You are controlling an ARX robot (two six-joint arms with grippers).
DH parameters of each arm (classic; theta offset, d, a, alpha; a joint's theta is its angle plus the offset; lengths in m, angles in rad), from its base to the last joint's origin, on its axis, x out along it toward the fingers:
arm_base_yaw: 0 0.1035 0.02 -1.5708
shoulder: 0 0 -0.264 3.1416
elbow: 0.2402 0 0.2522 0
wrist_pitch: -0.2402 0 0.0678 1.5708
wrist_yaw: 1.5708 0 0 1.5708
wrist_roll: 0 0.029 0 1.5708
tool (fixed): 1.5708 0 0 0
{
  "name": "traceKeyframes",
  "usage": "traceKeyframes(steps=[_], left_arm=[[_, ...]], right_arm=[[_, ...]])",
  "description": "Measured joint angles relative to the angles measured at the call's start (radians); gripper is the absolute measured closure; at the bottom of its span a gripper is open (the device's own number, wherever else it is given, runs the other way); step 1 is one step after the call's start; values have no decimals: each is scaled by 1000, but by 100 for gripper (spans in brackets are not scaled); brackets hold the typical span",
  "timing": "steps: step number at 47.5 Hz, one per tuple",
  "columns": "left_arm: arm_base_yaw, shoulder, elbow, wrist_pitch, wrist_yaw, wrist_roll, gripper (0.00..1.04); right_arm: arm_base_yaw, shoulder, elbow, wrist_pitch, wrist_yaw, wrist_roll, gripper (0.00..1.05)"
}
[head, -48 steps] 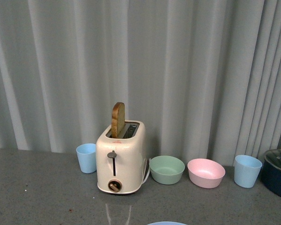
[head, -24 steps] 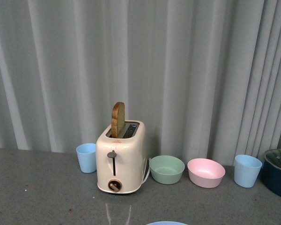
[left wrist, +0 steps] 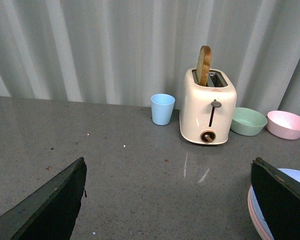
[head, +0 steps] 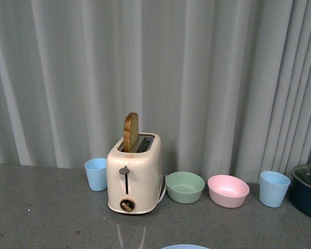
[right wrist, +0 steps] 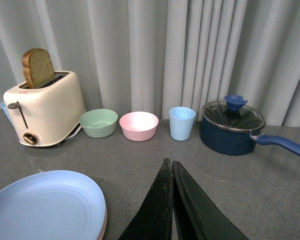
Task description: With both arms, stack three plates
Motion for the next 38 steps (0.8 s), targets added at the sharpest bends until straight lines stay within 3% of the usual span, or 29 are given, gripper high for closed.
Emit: traceKeyframes(steps=[5, 12, 26, 38], left_arm=[[0, 0, 0, 0, 0, 0, 7], [0, 0, 0, 0, 0, 0, 7], [0, 0, 0, 0, 0, 0, 7], [0, 0, 0, 0, 0, 0, 7]], right_arm=[[0, 0, 0, 0, 0, -1, 100], [0, -1, 0, 0, 0, -1, 74], [0, -1, 0, 0, 0, 0, 6], [0, -1, 0, 0, 0, 0, 7]])
